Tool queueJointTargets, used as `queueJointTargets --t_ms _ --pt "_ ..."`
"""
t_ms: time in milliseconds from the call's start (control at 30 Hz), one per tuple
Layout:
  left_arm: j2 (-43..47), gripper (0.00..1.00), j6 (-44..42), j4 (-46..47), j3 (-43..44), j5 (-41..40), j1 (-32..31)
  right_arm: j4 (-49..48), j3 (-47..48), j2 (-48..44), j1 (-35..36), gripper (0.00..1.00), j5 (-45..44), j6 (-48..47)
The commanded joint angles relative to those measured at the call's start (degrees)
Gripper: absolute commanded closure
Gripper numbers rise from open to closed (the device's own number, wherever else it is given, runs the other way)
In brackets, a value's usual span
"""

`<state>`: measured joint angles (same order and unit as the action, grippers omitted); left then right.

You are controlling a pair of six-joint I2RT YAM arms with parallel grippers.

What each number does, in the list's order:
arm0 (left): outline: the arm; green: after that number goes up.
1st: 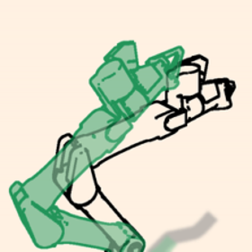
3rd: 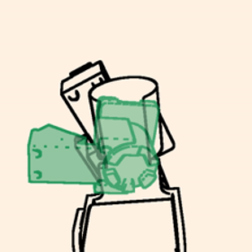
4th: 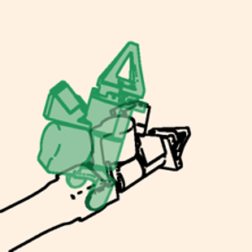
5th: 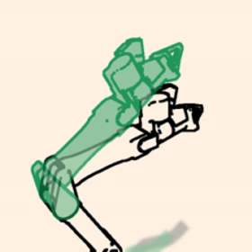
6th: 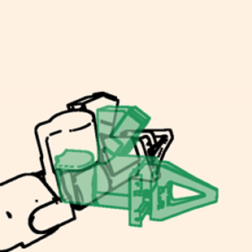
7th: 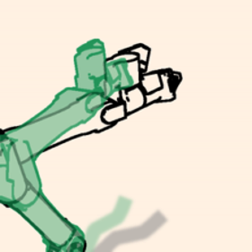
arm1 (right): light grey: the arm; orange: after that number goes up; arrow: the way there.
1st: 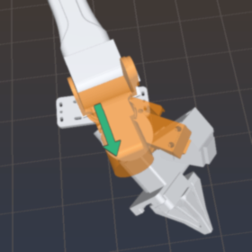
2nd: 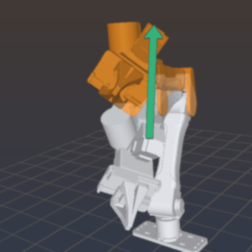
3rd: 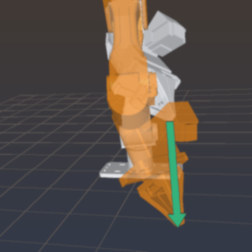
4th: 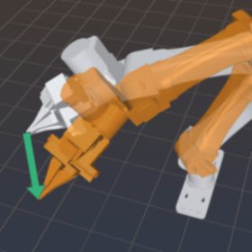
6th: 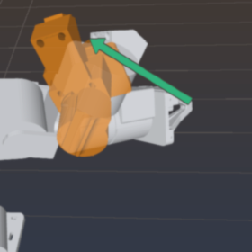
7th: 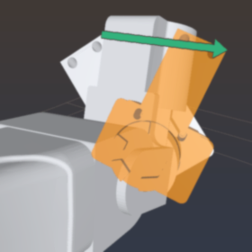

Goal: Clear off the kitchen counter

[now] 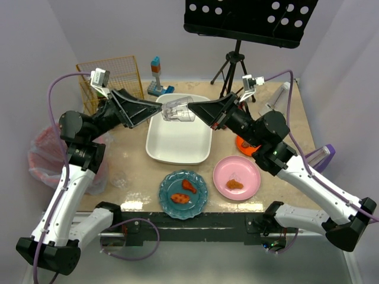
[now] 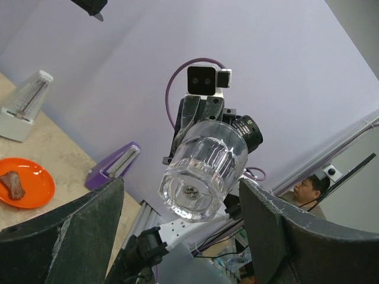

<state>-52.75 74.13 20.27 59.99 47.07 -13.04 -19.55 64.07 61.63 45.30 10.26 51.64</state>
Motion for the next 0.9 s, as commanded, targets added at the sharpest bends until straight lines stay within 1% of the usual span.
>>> queueJointTargets --t_ms 0,267,533,633,867 --pt "0.8 0.17 1.4 3.7 -1.0 0.3 -1.0 -5.8 1.2 -0.8 -0.3 1.00 2.2 2.5" --pt "1.5 0.17 5.3 9.4 -3.6 0.3 -2.1 -8.5 1.0 0.5 -0.3 1.00 4.0 4.3" --pt "0.7 0.17 8.1 13.7 -4.2 0.1 -3.4 -8.4 0.5 0.4 -0.2 1.00 4.0 4.4" --pt "0.6 0.21 8.2 14.0 -4.2 -0.3 -3.7 -8.0 0.6 0.6 -0.3 1.00 4.1 4.6" --pt "0.0 0.24 9.1 15.3 -3.8 -0.6 -4.8 -8.0 0.9 1.7 -0.3 1.00 4.2 4.5"
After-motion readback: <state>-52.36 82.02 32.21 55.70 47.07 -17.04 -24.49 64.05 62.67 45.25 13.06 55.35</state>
